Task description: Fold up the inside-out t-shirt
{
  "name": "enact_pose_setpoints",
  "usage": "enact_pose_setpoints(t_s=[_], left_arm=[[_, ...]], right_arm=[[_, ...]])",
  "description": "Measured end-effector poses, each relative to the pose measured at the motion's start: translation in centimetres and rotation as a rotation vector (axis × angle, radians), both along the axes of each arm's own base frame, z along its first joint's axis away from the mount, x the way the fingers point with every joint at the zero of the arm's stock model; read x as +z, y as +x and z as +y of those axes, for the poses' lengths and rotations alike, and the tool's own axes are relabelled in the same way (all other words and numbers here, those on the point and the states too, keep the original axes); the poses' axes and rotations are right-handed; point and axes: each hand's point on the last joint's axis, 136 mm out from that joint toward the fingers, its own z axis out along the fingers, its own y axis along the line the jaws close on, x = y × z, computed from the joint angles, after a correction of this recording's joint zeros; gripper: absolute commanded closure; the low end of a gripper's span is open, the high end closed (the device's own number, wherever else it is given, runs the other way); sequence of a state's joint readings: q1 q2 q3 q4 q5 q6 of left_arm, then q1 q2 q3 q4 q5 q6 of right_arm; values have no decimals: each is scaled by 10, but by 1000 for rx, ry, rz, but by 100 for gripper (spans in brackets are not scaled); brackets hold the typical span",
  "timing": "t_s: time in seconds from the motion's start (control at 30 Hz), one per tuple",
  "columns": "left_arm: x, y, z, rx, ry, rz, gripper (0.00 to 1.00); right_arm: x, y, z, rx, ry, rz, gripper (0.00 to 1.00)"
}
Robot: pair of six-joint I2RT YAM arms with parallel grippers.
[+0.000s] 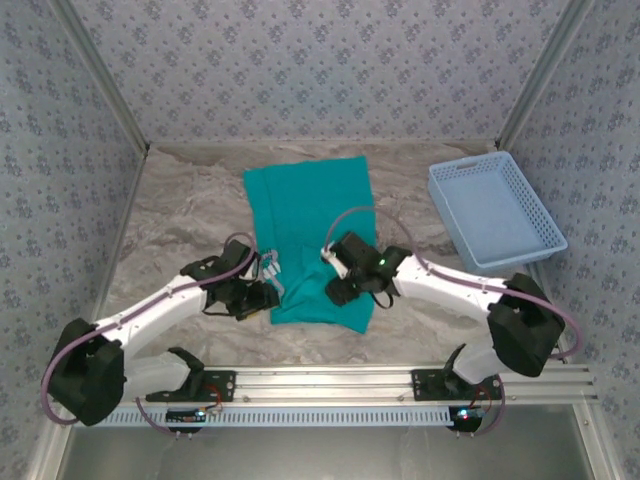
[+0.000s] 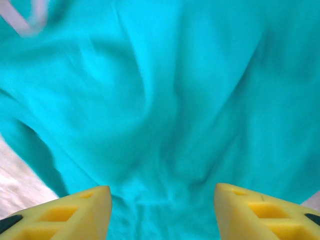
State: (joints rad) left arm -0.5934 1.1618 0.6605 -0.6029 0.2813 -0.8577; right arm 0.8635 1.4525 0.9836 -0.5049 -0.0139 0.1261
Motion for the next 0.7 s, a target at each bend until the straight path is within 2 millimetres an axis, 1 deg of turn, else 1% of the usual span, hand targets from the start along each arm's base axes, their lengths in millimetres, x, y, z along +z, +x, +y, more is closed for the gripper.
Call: enact_pose_setpoints(t_s=[0.1, 0.17, 0.2, 0.23, 0.3, 0.33, 0.37, 0.4, 0.43, 0.47, 0.5, 0.53, 0.63, 0.67, 0.7], left_arm=[[29, 25, -21, -7, -86, -72, 46], [38, 41, -35, -16, -123, -99, 48], [37, 48, -42, -19, -136, -105, 49], [35, 52, -46, -22, -143, -103, 50], [22, 58, -52, -25, -145, -79, 51], [14, 59, -54, -26, -144, -60, 51], [8, 60, -56, -25, -143, -49, 52], [1, 61, -57, -27, -142, -40, 54], [-3, 61, -58, -27, -142, -35, 57], [-7, 61, -60, -26, -145, -32, 67], [-9, 60, -61, -29, -148, -31, 80], [-11, 60, -63, -41, -148, -36, 86], [-11, 58, -75, -100, -157, -70, 90], [-11, 54, -79, -132, -156, -84, 91], [-13, 49, -83, -163, -155, -92, 91]], right_arm=[[45, 26, 19, -14, 97, -69, 41], [57, 38, 29, -20, 122, -96, 41], [56, 43, 35, -21, 124, -101, 42], [51, 47, 38, -24, 116, -103, 43], [26, 51, 42, -26, 69, -70, 46], [13, 51, 41, -27, 43, -51, 50], [1, 50, 41, -24, 18, -32, 61], [-12, 49, 40, -25, -4, -12, 74], [-20, 48, 38, -26, -19, 3, 86], [-29, 46, 35, -30, -29, 19, 94], [-34, 44, 32, -35, -30, 37, 99], [-36, 44, 29, -46, -27, 51, 100], [-30, 56, 13, -146, 32, 74, 99], [-24, 62, 2, -202, 62, 75, 98], [-18, 69, -11, -259, 92, 74, 92]])
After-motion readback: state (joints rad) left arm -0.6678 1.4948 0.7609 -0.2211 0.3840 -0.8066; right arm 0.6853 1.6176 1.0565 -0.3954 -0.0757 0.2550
